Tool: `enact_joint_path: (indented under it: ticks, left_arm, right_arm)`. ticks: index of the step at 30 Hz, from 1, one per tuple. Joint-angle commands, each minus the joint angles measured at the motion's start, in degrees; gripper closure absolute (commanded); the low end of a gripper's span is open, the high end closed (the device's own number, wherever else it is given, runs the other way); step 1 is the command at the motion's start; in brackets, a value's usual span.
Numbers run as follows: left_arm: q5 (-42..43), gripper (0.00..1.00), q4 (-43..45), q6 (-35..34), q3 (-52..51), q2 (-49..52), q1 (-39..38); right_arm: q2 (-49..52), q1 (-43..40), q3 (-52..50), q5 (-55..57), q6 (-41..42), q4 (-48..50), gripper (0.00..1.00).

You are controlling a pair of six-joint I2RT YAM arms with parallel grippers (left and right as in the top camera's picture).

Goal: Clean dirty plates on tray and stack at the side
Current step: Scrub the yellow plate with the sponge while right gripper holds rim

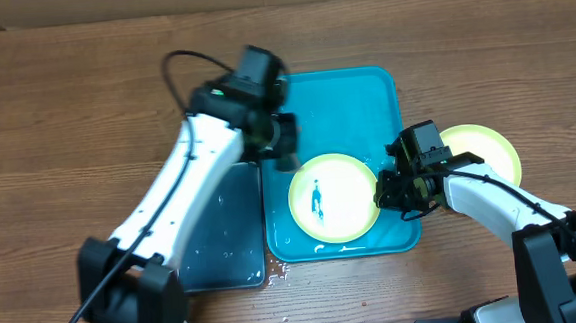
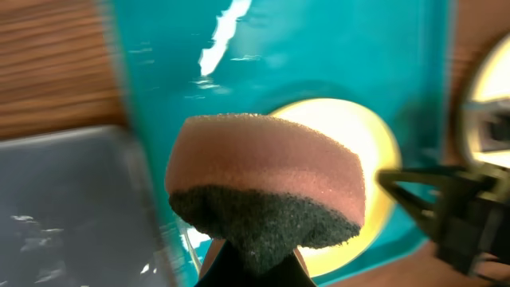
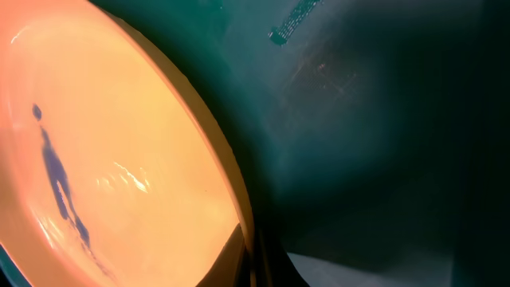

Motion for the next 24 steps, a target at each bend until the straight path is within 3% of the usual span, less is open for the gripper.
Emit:
enact_joint_path:
  ticks: [1,12,15,20,24]
  left_arm:
    - [3.1,0.96,2.2,-3.7,-1.6,5.3,-5.5]
    - [6.9,0.96,6.1,-10.4,-1.6,19.3,-11.1]
    - [1.2,0.96,5.0,-10.3,-1.6,20.1,-10.0]
    - [-15.2,0.96,1.4,-10.3,-1.5,20.1,-6.8]
    - [-19.9,0.96,0.1,-8.2,-1.5,20.1,-4.6]
  right_arm:
    - [2.6,0.4,-0.4,1.5,0.9,-0.1,0.96]
    - [2.6,0.4,-0.4,1.5,1.7,-1.3,0.96]
    - [2.6,0.4,-0.4,1.5,1.7,-1.3,0.96]
    - [2.6,0.4,-0.4,1.5,1.7,-1.3,0.96]
    - [2.6,0.4,-0.4,1.5,1.7,-1.2,0.96]
